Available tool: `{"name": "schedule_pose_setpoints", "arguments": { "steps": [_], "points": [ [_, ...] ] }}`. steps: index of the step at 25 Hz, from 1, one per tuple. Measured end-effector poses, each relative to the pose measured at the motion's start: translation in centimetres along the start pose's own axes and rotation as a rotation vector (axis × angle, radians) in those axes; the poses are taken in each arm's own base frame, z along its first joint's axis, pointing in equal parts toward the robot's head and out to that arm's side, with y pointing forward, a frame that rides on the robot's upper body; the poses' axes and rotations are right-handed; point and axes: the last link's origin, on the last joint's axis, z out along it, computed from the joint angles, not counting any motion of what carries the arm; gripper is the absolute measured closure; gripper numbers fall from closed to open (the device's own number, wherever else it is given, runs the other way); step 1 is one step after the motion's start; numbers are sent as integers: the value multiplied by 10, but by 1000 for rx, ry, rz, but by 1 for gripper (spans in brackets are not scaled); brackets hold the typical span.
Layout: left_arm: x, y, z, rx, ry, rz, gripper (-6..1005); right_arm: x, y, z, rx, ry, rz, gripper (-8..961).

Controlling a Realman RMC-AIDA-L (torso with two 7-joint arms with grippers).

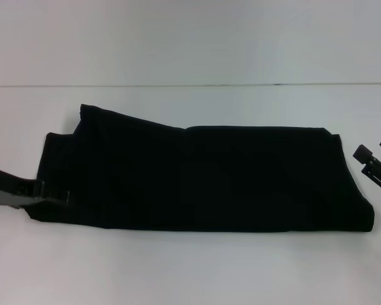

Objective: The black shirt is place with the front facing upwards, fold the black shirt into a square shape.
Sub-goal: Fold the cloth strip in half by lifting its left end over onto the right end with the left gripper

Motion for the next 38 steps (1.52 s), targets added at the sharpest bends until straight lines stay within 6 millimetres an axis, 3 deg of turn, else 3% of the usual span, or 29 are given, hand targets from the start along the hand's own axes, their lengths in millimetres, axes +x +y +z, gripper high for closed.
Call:
{"name": "schedule_pose_setpoints", "arguments": {
  "steps": [22,33,38],
  "points": [
    [6,3,-2,-6,14,29,271,-1,-1,3,1,-1,-1,199],
    [7,8,1,-7,-3,49,651,-1,0,3,1,-4,3,199],
    [7,9,2,-4,-11,51,506,-1,0,2,0,-5,4,199]
  ]
}}
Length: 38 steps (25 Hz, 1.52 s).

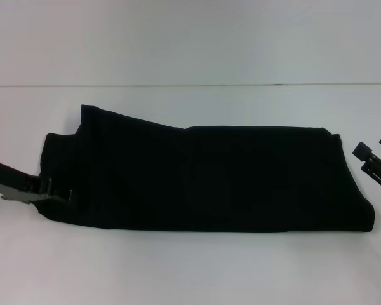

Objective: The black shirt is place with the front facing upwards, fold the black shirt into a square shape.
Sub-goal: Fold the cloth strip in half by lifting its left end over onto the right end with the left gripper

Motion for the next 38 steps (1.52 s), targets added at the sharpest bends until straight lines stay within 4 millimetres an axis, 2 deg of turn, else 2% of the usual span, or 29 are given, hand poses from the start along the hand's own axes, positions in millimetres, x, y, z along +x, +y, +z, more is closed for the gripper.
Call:
{"name": "schedule_pose_setpoints", "arguments": {
  "steps": [5,14,18,24,30,38],
  "points": [
    [0,1,0,0,-2,5,282,1,0,-1,3,0,2,200],
    [0,2,4,15,-7,25,266,1,0,-3,5,0,8,200],
    [-1,2,4,15,-4,24,502,1,0,-2,3,-1,9,200],
    [-1,2,3,15,-3,25,753,0,0,-2,1,-1,9,201],
    [0,1,3,14,-2,24,860,0,1,0,-3,-2,8,201],
    [2,1,-2,6,20,32,883,-2,-1,-4,6,-18,13,201]
  ]
}}
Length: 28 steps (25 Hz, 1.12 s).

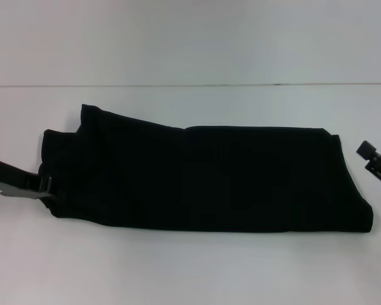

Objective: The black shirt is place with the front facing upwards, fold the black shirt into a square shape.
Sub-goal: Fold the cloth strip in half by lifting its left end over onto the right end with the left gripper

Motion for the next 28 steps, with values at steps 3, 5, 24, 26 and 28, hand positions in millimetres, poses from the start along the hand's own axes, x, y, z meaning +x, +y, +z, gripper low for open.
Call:
{"name": "schedule_pose_setpoints", "arguments": {
  "steps": [3,5,24,26,28],
  "points": [
    [2,2,-4,-39,31,-2,884,-2,-2,-5,14,-18,4,202],
    [3,3,-7,-67,50,-4,885,-2,-3,-8,23,-27,6,202],
    [-22,-23,-20,-64,83,-58,885,-7,-10,-21,80,-75,8,203],
    [-23,-26,-22,-59,90,-63,885,-7,-10,-21,83,-79,8,203],
    [-23,-27,-26,-65,99,-70,885,-8,-11,-22,87,-81,8,203]
  ]
}}
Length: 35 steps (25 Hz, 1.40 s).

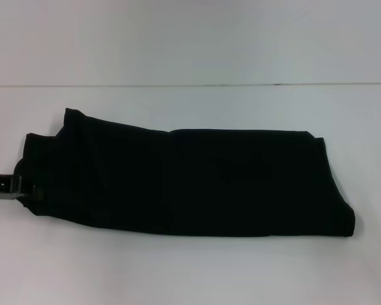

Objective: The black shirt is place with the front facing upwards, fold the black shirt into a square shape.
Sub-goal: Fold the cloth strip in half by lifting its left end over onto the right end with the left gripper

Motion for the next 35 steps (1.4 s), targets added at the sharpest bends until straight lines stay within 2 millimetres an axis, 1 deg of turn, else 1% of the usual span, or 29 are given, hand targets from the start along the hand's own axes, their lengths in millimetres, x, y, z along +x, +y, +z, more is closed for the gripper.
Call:
{"name": "schedule_pose_setpoints", "arguments": {
  "steps": [7,16,21,29,35],
  "points": [
    [11,9,-11,-43,39,24,885,-3,-6,-6,37,-18,-4,203],
    [14,-1,-24,-23,90,17,887,-5,-11,-14,76,-34,-2,204],
    [13,-2,-23,-18,89,27,887,-5,-11,-15,76,-37,0,204],
    [8,-5,-23,-20,96,22,886,-7,-7,-4,37,-42,-4,204],
    [15,4,-26,-79,131,38,887,-5,-2,3,4,-22,-8,205]
  ]
}}
